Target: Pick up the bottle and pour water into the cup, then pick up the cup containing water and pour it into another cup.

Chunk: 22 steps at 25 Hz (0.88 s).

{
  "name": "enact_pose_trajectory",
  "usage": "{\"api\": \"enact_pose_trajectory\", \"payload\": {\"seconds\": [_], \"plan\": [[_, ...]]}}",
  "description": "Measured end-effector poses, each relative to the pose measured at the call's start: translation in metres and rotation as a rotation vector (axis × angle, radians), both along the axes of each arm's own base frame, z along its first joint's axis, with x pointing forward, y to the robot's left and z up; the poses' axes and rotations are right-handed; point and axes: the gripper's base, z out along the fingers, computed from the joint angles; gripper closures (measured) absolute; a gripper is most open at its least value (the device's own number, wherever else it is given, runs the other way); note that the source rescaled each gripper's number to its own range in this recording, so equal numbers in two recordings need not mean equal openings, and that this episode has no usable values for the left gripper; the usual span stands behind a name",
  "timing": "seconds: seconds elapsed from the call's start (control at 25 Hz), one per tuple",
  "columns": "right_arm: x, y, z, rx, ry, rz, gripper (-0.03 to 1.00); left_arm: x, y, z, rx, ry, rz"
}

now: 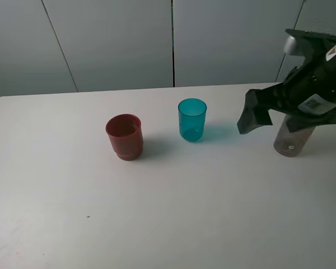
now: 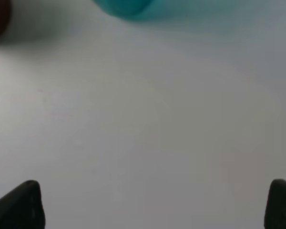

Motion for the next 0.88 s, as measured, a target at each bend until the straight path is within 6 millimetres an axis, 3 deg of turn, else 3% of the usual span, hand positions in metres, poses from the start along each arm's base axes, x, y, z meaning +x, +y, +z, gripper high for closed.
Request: {"api": "enact_pose_trajectory", "payload": {"seconds": [0.08, 0.2, 0.44, 0.64, 0.88], "plan": [[-0.012, -0.022, 0.016, -0.026, -0.018, -0.049, -0.03, 0.0, 0.0, 0.0, 0.0, 0.0, 0.0], [-0.037, -0.039, 0.046, -0.034, -0.133, -0.076, -0.03, 0.0, 0.0, 0.0, 0.0, 0.0, 0.0], [-0.117, -0.059, 0.091, -0.038, -0.381, 0.01, -0.03, 0.0, 0.0, 0.0, 0.0, 0.0, 0.0], [-0.17, -0.066, 0.084, -0.047, -0.521, 0.158, -0.03, 0.0, 0.0, 0.0, 0.0, 0.0, 0.0], [-0.207, -0.073, 0.042, -0.025, -0.631, 0.172, -0.03, 0.0, 0.0, 0.0, 0.0, 0.0, 0.0]]}}
